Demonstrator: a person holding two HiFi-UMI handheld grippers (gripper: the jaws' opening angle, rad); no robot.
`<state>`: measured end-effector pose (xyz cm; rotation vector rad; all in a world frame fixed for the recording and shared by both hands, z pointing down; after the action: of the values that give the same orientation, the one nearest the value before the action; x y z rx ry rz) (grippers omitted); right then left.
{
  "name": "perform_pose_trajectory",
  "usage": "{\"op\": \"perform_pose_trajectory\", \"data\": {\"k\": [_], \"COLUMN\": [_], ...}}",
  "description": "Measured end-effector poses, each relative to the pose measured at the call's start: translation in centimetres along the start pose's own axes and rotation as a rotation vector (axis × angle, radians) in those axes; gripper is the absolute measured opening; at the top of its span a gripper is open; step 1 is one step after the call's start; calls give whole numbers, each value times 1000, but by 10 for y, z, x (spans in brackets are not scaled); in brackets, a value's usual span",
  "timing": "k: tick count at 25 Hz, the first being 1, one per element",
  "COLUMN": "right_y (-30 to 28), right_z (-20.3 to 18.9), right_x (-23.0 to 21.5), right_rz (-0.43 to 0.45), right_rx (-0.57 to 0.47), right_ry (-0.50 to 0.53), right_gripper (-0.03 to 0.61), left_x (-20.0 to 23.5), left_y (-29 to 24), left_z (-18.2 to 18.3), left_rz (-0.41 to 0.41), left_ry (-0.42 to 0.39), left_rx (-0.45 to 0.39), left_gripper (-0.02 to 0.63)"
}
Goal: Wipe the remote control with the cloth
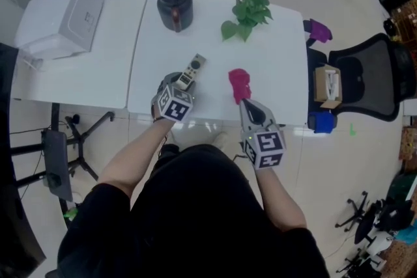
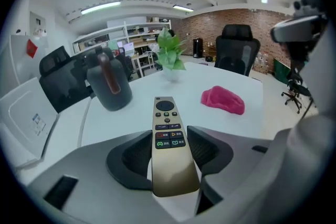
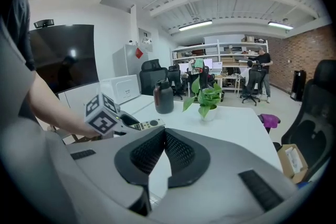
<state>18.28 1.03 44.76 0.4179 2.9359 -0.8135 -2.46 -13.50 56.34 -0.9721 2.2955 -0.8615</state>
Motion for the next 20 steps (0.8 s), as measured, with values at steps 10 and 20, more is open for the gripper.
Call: {"op": "perform_pose_trajectory", "data": {"k": [10,20], "right_y": [-93,-168], "right_z": [-55,-85], "right_x": [-66,-93], "right_rz": [-158,-186], "right_rx": [248,510], "right_ry": [0,40], "right_gripper": [216,222], "left_x": [-7,-11], "left_y": [101,152], "left_z": [43,65], "left_rz": [8,67], "left_ry": [-263,-403], "left_rx": [-231,-313], "left_gripper": [212,212]}}
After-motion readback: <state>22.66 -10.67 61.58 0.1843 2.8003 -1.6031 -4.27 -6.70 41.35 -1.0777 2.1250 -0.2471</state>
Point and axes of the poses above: the fingertips, and each gripper's own axes: y backward along the fingers, x to its left, z out of its top, the point moved 9 cm from there along y, backward along the fingers, and after that the axes turned 4 degrees about -y, right-handed, at the moved point
